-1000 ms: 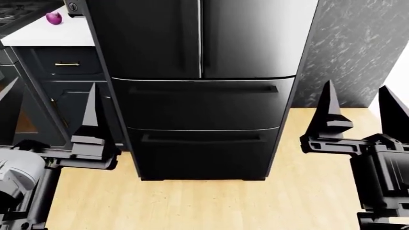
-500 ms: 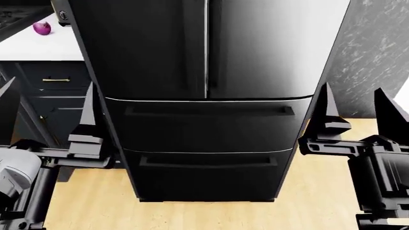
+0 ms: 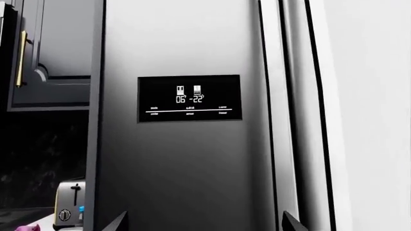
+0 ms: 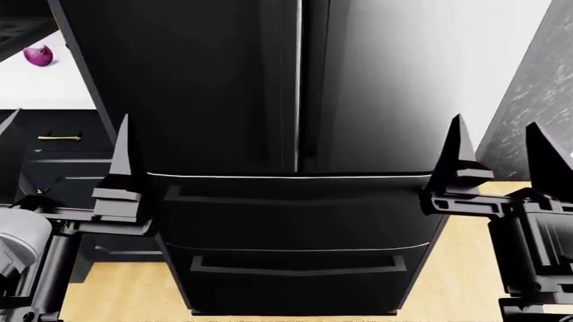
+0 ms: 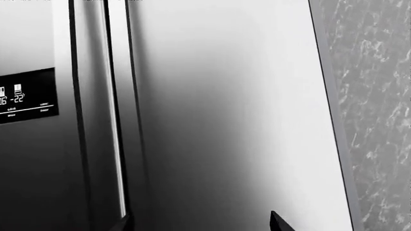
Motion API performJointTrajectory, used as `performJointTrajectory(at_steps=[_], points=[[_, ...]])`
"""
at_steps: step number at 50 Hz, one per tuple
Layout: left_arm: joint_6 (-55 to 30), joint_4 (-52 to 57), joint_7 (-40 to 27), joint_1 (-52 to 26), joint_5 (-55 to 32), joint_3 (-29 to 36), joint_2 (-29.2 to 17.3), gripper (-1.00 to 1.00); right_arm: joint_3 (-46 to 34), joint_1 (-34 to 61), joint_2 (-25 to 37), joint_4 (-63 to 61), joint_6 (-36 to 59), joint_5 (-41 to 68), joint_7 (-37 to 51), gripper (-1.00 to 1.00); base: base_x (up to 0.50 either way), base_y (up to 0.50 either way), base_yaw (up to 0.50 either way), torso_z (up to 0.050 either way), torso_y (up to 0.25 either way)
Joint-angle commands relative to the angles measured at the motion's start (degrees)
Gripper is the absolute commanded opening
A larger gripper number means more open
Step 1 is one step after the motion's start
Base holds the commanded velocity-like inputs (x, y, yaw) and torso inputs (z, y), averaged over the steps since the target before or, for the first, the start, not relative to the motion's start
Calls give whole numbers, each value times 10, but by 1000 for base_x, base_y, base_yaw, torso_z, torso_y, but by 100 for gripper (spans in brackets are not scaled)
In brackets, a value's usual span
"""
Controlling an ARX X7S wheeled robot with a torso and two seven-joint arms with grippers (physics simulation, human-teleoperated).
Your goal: Open the fridge doors
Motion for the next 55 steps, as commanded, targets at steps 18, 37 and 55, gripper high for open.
performJointTrajectory(at_steps=[18,37,55], points=[[8,0,-6,1,-2,7,-7,100,21,78,46,-56,107,128,98,100,0,0,0,0,0],[15,-6,-8,1,-3,9,-12,100,-183,499,7,199,304,326,366,100,0,0,0,0,0],[22,-7,-10,5,-3,9,-15,100,-312,568,-28,393,228,190,259,100,0,0,0,0,0]])
